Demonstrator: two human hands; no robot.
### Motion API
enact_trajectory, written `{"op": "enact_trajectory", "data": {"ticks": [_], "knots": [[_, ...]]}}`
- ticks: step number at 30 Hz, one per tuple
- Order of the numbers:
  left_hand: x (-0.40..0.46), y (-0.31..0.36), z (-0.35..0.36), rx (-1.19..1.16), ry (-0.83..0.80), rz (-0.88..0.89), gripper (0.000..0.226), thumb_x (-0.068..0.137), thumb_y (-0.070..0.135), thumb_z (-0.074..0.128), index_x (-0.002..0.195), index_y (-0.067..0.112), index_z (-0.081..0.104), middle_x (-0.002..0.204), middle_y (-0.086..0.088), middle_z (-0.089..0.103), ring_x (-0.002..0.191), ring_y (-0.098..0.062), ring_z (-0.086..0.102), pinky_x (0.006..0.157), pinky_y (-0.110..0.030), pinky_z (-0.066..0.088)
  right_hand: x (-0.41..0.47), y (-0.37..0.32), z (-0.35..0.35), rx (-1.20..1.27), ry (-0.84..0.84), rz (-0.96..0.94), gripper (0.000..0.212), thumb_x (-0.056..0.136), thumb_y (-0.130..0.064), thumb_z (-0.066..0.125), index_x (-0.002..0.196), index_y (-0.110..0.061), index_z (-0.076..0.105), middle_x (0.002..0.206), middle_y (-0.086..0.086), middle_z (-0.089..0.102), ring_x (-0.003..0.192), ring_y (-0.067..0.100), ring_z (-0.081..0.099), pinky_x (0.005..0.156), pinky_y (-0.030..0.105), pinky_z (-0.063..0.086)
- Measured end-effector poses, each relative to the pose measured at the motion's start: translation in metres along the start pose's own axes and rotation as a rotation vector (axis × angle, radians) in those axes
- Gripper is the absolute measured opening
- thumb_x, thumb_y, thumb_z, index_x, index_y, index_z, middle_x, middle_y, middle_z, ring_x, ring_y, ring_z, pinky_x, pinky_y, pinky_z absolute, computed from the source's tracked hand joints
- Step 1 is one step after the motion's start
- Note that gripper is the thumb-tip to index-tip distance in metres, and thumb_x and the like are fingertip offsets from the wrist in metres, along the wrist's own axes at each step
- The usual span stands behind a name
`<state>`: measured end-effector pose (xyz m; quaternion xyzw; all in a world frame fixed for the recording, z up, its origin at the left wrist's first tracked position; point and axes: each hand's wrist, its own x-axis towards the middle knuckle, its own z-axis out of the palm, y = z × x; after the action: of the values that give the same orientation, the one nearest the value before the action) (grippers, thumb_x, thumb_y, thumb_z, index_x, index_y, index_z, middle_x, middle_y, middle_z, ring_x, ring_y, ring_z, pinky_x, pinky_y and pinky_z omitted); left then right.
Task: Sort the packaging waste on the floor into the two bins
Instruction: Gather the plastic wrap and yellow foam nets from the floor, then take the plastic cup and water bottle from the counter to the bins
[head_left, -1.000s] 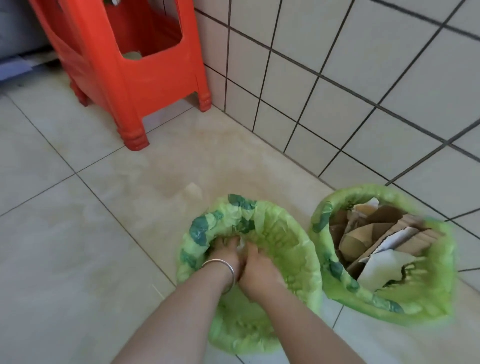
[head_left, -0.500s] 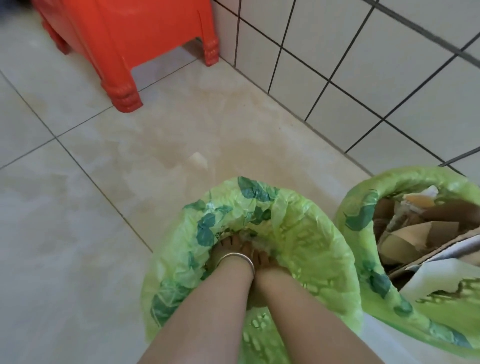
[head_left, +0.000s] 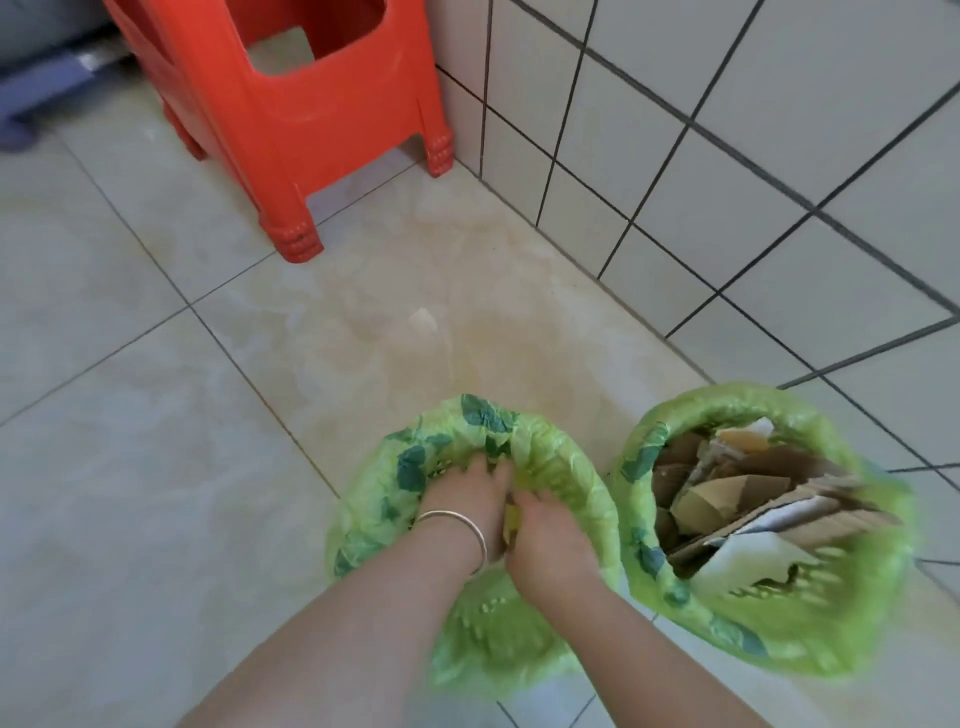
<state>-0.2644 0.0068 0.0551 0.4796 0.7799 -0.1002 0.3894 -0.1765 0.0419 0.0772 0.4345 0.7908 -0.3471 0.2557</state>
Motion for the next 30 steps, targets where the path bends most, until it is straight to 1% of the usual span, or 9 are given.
{"op": "enact_trajectory", "data": {"ticks": [4, 6, 9, 14, 17, 20, 23, 27, 30], "knots": [[-0.06, 0.012, -0.046, -0.056, -0.004, -0.024, 0.087, 0.079, 0.036, 0.066, 0.146, 0.026, 0.012, 0.145, -0.009, 0.029, 0.126, -0.03, 0.043, 0.096, -0.041, 0.047, -0.054, -0.011, -0.043, 0.027, 0.068, 0.039, 0.045, 0.094, -0.015, 0.044, 0.138, -0.023, 0.04, 0.14, 0.0, 0.039, 0.127, 0.02, 0.045, 0.094, 0.029, 0.042], [-0.09, 0.013, -0.073, -0.077, 0.015, -0.032, 0.081, 0.082, 0.032, 0.063, 0.146, 0.025, 0.015, 0.146, -0.006, 0.028, 0.128, -0.028, 0.042, 0.095, -0.041, 0.046, -0.081, -0.021, -0.07, 0.012, 0.072, 0.043, 0.042, 0.094, -0.017, 0.043, 0.135, -0.023, 0.043, 0.137, -0.001, 0.043, 0.124, 0.02, 0.047, 0.093, 0.03, 0.043], [-0.147, 0.016, -0.119, -0.139, 0.043, -0.077, 0.066, 0.087, 0.029, 0.055, 0.144, 0.027, 0.022, 0.142, -0.004, 0.034, 0.123, -0.027, 0.049, 0.09, -0.04, 0.046, -0.124, -0.046, -0.116, 0.019, 0.054, 0.036, 0.039, 0.092, -0.018, 0.044, 0.131, -0.02, 0.048, 0.13, 0.002, 0.052, 0.118, 0.023, 0.052, 0.092, 0.031, 0.045], [-0.244, 0.002, -0.228, -0.203, 0.243, -0.105, 0.057, 0.089, 0.029, 0.051, 0.141, 0.031, 0.026, 0.138, -0.002, 0.038, 0.114, -0.03, 0.056, 0.086, -0.037, 0.047, -0.184, -0.142, -0.208, 0.025, 0.047, -0.061, 0.032, 0.091, -0.021, 0.043, 0.119, -0.02, 0.059, 0.118, 0.006, 0.065, 0.109, 0.027, 0.059, 0.085, 0.03, 0.047], [-0.29, -0.03, -0.301, -0.226, 0.353, -0.127, 0.055, 0.089, 0.032, 0.051, 0.139, 0.032, 0.028, 0.139, 0.0, 0.04, 0.117, -0.029, 0.054, 0.087, -0.037, 0.046, -0.215, -0.219, -0.251, 0.057, 0.082, -0.12, 0.033, 0.089, -0.021, 0.045, 0.118, -0.022, 0.06, 0.119, 0.006, 0.065, 0.11, 0.027, 0.059, 0.087, 0.03, 0.046], [-0.333, -0.077, -0.361, -0.301, 0.435, -0.178, 0.048, 0.088, 0.034, 0.052, 0.134, 0.032, 0.037, 0.132, 0.004, 0.048, 0.116, -0.025, 0.054, 0.089, -0.036, 0.045, -0.246, -0.295, -0.282, 0.086, 0.139, -0.21, 0.034, 0.089, -0.022, 0.046, 0.122, -0.022, 0.055, 0.12, 0.003, 0.063, 0.111, 0.024, 0.057, 0.089, 0.031, 0.046], [-0.382, -0.128, -0.409, -0.376, 0.477, -0.23, 0.043, 0.086, 0.035, 0.055, 0.128, 0.033, 0.043, 0.123, 0.007, 0.056, 0.11, -0.02, 0.057, 0.09, -0.034, 0.048, -0.274, -0.37, -0.312, 0.077, 0.136, -0.281, 0.04, 0.089, -0.03, 0.051, 0.128, -0.024, 0.048, 0.12, 0.0, 0.059, 0.112, 0.022, 0.055, 0.09, 0.035, 0.049], [-0.448, -0.192, -0.466, -0.461, 0.528, -0.26, 0.042, 0.083, 0.037, 0.058, 0.123, 0.032, 0.047, 0.115, 0.009, 0.058, 0.102, -0.016, 0.06, 0.09, -0.035, 0.049, -0.302, -0.461, -0.353, 0.037, 0.136, -0.374, 0.057, 0.086, -0.04, 0.058, 0.137, -0.024, 0.038, 0.13, 0.001, 0.052, 0.12, 0.021, 0.05, 0.096, 0.033, 0.043], [-0.493, -0.236, -0.502, -0.481, 0.581, -0.308, 0.043, 0.084, 0.037, 0.058, 0.124, 0.031, 0.047, 0.114, 0.008, 0.058, 0.102, -0.017, 0.06, 0.091, -0.035, 0.048, -0.319, -0.516, -0.371, 0.071, 0.163, -0.404, 0.056, 0.088, -0.041, 0.056, 0.138, -0.024, 0.037, 0.134, 0.002, 0.051, 0.122, 0.022, 0.05, 0.101, 0.036, 0.043]]}}
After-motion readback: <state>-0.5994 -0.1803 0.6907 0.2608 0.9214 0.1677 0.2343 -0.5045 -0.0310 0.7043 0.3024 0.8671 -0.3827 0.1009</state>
